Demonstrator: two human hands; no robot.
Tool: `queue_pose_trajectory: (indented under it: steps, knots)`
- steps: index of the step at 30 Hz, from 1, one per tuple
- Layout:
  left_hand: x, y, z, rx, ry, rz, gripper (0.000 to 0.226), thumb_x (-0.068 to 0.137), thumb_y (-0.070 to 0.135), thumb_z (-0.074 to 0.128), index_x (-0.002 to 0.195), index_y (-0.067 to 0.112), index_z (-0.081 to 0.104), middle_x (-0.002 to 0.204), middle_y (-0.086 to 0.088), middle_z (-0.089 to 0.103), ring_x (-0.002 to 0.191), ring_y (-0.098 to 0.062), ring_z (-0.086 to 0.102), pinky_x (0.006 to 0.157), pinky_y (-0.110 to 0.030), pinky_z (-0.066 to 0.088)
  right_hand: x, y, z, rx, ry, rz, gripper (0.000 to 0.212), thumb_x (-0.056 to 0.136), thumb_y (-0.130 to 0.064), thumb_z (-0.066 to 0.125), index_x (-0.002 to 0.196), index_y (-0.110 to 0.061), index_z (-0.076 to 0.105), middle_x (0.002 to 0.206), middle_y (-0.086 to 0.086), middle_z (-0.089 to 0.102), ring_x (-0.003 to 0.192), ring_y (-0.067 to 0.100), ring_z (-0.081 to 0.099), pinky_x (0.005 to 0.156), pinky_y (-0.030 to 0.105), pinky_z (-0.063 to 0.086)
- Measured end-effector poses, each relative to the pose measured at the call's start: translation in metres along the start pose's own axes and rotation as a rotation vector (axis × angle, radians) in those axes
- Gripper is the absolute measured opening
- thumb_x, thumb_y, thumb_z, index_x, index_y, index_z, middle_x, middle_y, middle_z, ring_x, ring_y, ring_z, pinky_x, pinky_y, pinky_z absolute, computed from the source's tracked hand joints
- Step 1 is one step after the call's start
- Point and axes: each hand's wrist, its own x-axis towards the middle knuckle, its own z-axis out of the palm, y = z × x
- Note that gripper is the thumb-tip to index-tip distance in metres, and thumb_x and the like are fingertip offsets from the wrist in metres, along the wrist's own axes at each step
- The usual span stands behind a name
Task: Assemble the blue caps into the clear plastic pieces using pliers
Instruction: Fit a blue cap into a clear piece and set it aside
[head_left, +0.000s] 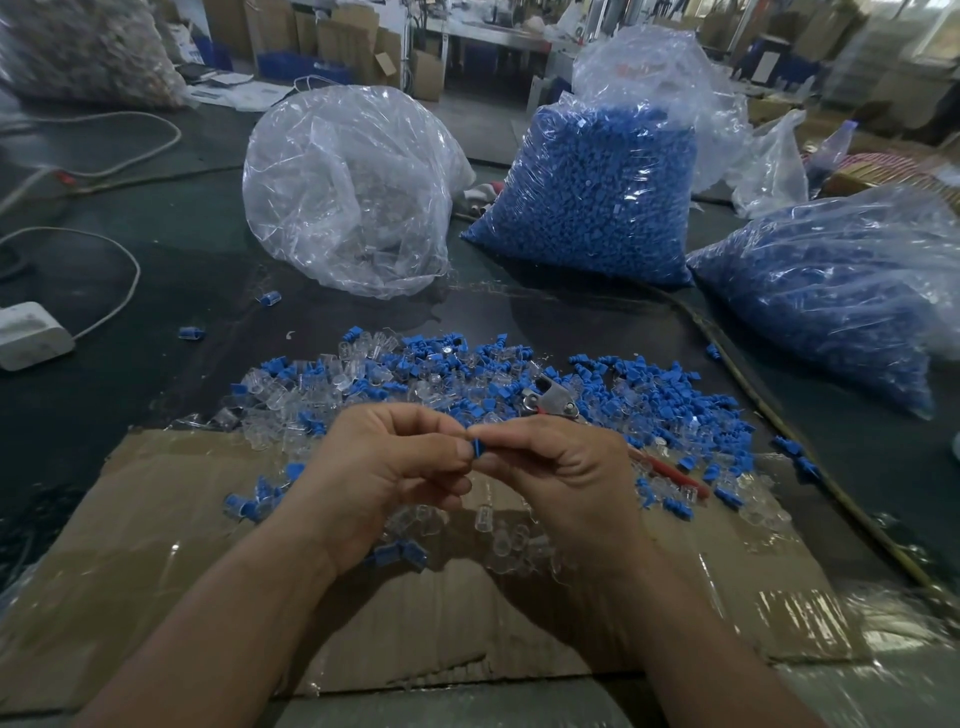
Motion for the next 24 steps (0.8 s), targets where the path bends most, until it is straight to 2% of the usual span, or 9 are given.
queue_pose_trajectory:
  steps: [11,15,19,20,22,24]
  knots:
    - [-0.001,0.001,-0.001,0.059,-0.003,-0.036,0.007,0.054,0.007,0.069,0.057,0.013,0.072,0.063,-0.013,0.069,0.052,-0.019,0.066,0.046,-0.020,0.050,0.000,0.005,-0.003,-0.055,-0.034,-0.056,0.031,0.074,-0.003,0.069,0.104,-0.005,0.063,0.092,-0.007,0.068,0.080,0.002,0.066,0.072,0.018,0.053]
    - [-0.001,0.003,-0.001,0.088,0.011,-0.026,0.008,0.052,0.005,0.068,0.056,0.011,0.072,0.059,-0.012,0.067,0.049,-0.018,0.064,0.044,-0.020,0.050,0.000,0.005,-0.004,-0.111,-0.060,-0.092,0.025,0.076,-0.011,0.068,0.100,-0.005,0.067,0.089,-0.007,0.068,0.082,0.001,0.065,0.073,0.016,0.052]
    - [0.000,0.002,0.000,0.071,0.010,-0.019,0.008,0.051,0.004,0.068,0.055,0.010,0.071,0.058,-0.012,0.066,0.047,-0.017,0.063,0.044,-0.019,0.049,0.000,0.002,-0.005,-0.140,-0.075,-0.072,0.025,0.073,-0.008,0.070,0.099,-0.008,0.068,0.088,-0.008,0.067,0.081,0.002,0.065,0.072,0.015,0.052]
    - [0.000,0.002,0.000,0.065,0.013,-0.019,0.007,0.052,0.004,0.068,0.055,0.010,0.071,0.058,-0.012,0.066,0.047,-0.017,0.063,0.044,-0.019,0.049,0.000,0.000,-0.006,-0.157,-0.092,-0.052,0.028,0.073,-0.012,0.071,0.100,-0.012,0.067,0.087,-0.010,0.066,0.081,0.001,0.064,0.072,0.014,0.052]
    - [0.001,0.001,0.001,0.060,0.026,-0.015,0.006,0.052,0.006,0.068,0.055,0.011,0.071,0.059,-0.012,0.066,0.048,-0.017,0.063,0.045,-0.019,0.049,0.004,-0.007,-0.009,-0.228,-0.129,0.076,0.039,0.072,-0.037,0.069,0.107,-0.021,0.062,0.087,-0.018,0.062,0.080,-0.002,0.063,0.072,0.014,0.052]
    - [0.001,0.000,0.001,0.057,0.039,-0.013,0.006,0.052,0.007,0.068,0.055,0.011,0.071,0.060,-0.012,0.067,0.049,-0.017,0.063,0.046,-0.019,0.050,0.008,-0.010,-0.020,-0.321,-0.118,0.273,0.061,0.061,-0.063,0.054,0.109,-0.026,0.062,0.085,-0.028,0.054,0.080,-0.010,0.057,0.070,0.010,0.048]
